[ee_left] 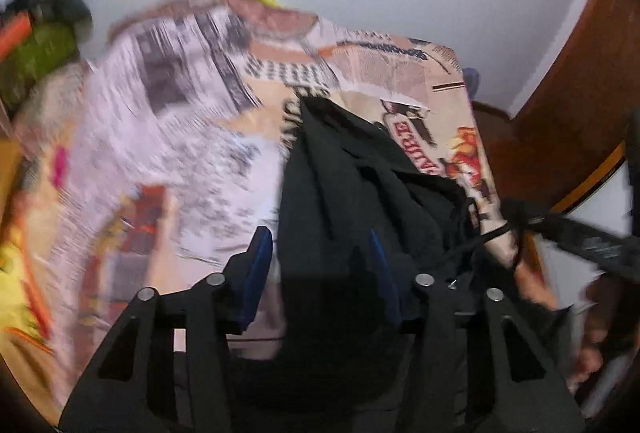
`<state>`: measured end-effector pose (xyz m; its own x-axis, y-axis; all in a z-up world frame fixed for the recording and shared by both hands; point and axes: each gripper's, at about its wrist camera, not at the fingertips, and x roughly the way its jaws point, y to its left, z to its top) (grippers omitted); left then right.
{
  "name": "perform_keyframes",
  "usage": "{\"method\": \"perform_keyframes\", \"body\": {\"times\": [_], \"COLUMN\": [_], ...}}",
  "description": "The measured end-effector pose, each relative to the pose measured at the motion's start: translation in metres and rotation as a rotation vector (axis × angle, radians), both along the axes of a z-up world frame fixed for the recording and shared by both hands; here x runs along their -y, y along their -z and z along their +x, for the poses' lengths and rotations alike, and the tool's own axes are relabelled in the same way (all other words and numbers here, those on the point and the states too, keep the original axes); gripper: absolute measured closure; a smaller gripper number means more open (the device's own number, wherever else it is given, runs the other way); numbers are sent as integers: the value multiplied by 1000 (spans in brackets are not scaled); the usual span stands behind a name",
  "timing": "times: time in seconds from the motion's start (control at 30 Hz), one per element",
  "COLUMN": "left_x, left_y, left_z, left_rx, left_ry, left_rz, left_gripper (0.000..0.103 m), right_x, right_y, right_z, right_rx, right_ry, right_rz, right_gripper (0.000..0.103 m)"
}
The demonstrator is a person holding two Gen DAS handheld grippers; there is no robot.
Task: Fold large clothes
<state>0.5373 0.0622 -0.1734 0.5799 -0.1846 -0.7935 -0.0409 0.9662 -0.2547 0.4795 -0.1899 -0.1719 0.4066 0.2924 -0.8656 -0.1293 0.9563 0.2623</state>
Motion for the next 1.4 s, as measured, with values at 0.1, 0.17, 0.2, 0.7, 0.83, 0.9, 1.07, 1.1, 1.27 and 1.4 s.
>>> {"method": "perform_keyframes", "body": {"times": [0.1, 0.17, 0.2, 0.7, 0.83, 0.9, 1.07, 1.1, 1.27, 1.4], "left_x": [-2, -3, -4, 6, 7, 7, 10, 10, 12, 18], "left_y": [16, 27, 34, -10, -41, -51, -56, -54, -41, -26], "left_z": [14, 21, 26, -11, -50, -73, -118, -125, -155, -178], "left_rx": [-56, -86, -98, 17, 61, 81, 76, 71, 52, 30], "left_ry": [2, 1, 2, 51, 108, 140, 190, 193, 215, 243], "left_rz": [-122, -186, -215, -34, -22, -18, -4, -2, 5, 27], "left_gripper": [67, 68, 68, 97, 97, 97, 97, 97, 97, 97], "right_x": [4, 5, 5, 3, 10, 13, 1, 0, -8, -3], "right_y": [23, 34, 39, -26, -53, -62, -68, -68, -55, -50], "right_z": [17, 24, 25, -36, -70, -88, -130, -137, -169, -188], "right_rx": [-59, -82, -100, 122, 189, 213, 194, 193, 128, 81], "right_ry": [42, 57, 49, -81, -125, -151, -264, -283, -366, -397], "right_rz": [-25, -29, -23, -39, -30, -30, -51, -55, -93, -75], "right_gripper": [43, 47, 52, 98, 98, 98, 98, 97, 91, 68]}}
